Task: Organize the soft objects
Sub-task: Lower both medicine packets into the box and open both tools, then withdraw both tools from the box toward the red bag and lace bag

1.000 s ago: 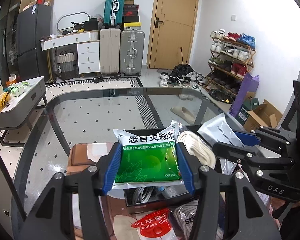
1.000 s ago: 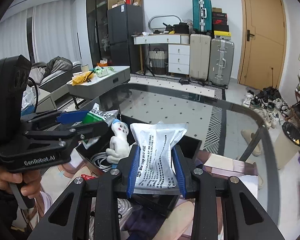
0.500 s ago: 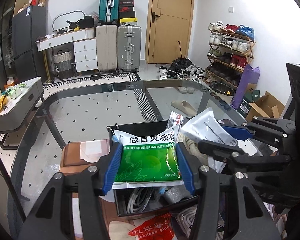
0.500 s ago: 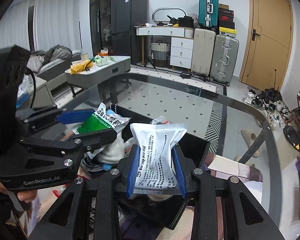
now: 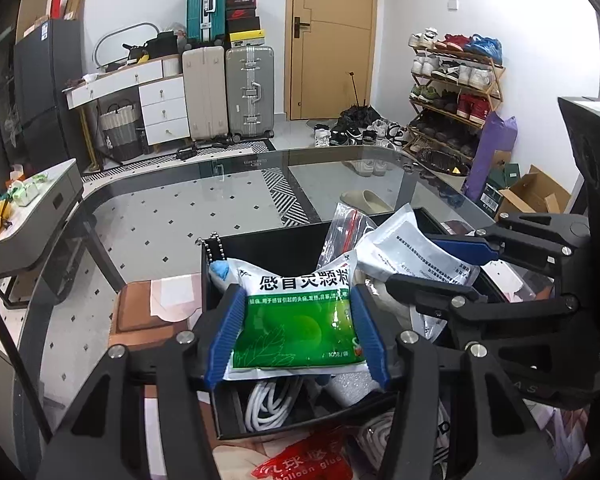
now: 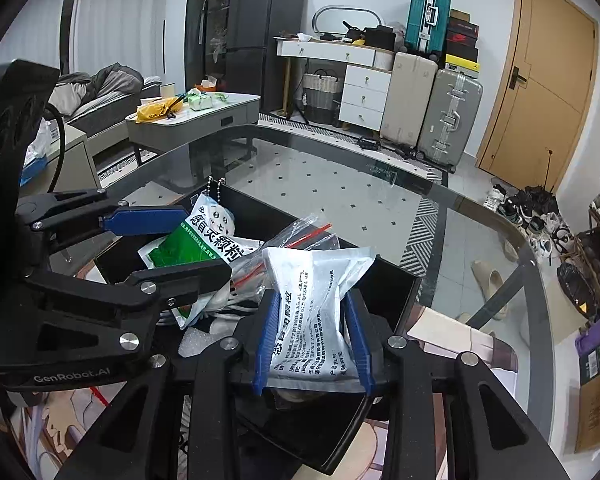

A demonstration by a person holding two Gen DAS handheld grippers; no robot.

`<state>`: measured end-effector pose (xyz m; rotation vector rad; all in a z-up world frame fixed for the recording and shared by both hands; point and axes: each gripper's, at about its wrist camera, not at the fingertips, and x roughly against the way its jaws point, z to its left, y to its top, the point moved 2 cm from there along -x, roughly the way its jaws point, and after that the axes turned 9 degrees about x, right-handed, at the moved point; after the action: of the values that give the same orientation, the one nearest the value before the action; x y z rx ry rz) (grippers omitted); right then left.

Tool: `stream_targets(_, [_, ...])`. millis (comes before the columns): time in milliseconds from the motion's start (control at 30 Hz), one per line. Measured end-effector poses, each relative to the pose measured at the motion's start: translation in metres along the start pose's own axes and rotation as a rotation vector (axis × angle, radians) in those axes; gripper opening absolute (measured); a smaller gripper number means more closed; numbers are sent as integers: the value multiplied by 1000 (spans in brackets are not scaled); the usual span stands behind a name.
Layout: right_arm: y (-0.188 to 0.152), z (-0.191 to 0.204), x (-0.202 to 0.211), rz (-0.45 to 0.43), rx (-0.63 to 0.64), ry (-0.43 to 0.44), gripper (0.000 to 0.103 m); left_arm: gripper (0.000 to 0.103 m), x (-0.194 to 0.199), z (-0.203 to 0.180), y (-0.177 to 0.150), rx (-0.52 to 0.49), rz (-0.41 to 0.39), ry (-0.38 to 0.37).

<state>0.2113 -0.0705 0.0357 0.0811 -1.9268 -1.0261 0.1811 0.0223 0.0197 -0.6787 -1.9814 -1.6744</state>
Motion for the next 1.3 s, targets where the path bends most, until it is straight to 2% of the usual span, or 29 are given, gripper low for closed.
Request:
stream_targets(400, [-1, -3, -10, 46, 23, 51, 34, 53, 4, -10, -7, -34, 10, 1])
stream_targets(600, [1, -7, -5, 44, 21, 29, 48, 55, 8, -10, -7, -17, 22, -32])
stream_targets(667, [-1, -8, 5, 20, 18, 8, 57, 57, 12, -8, -6, -1, 24, -49])
stream_targets(733, [-4, -10, 15, -6, -5, 2, 63, 66, 19, -7, -6, 10, 15, -38])
stream_targets(767, [-5, -10, 18, -7, -19, -13, 74, 69, 23, -6, -5, 14, 8, -41])
stream_targets(833, [-13, -15, 28, -25, -62, -47, 89, 75, 30, -5, -5, 18, -9, -35])
stream_targets(900, [-19, -18, 39, -55, -106, -31, 90, 84, 37, -3, -6, 26, -28, -13])
stream_targets(967, [-27, -21, 51, -76, -151, -24, 98, 86, 42, 1, -6, 31, -41, -10])
stream_targets(1067, [-33, -19, 65, -87, -170, -39, 102, 102, 49, 6, -6, 44, -52, 4])
stream_targets(1300, [-47, 0, 82, -70, -200, -33, 102, 103, 65, 15, -17, 71, -69, 17])
